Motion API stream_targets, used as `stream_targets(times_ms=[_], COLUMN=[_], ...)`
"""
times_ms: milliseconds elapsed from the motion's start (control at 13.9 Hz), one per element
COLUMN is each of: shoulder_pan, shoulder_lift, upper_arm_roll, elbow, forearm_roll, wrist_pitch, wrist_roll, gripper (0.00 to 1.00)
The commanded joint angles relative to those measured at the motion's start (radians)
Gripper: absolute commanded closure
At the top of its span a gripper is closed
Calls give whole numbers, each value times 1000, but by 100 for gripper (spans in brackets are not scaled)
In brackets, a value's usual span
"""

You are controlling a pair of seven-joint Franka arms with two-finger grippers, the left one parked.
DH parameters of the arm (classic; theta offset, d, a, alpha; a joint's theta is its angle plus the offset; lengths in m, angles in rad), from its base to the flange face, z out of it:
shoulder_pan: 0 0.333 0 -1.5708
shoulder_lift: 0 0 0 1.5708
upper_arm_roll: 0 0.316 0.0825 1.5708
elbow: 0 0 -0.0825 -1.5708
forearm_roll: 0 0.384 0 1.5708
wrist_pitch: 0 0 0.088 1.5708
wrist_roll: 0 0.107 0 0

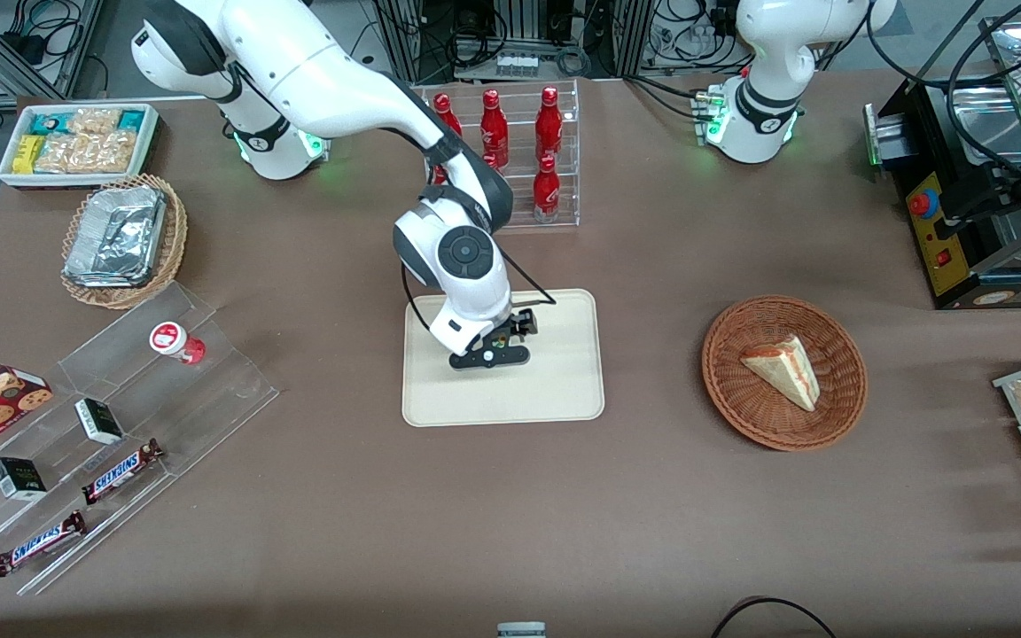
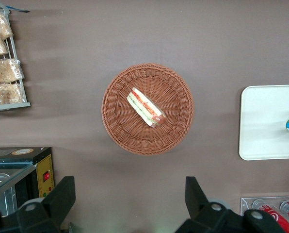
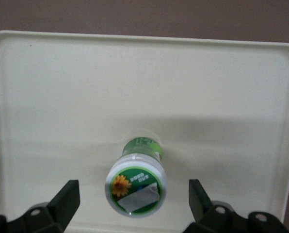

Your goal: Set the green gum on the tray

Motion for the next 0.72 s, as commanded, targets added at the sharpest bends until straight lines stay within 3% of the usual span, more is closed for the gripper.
stream_targets(times_ms=[0, 647], shoulder_pan=[-13, -108], shoulder_lift=[-77, -299], upper_arm_roll=[-5, -11], elbow=[-4, -3], forearm_roll=[-12, -12], wrist_pitch=[-121, -465], wrist_roll=[-64, -274], gripper=[0, 0])
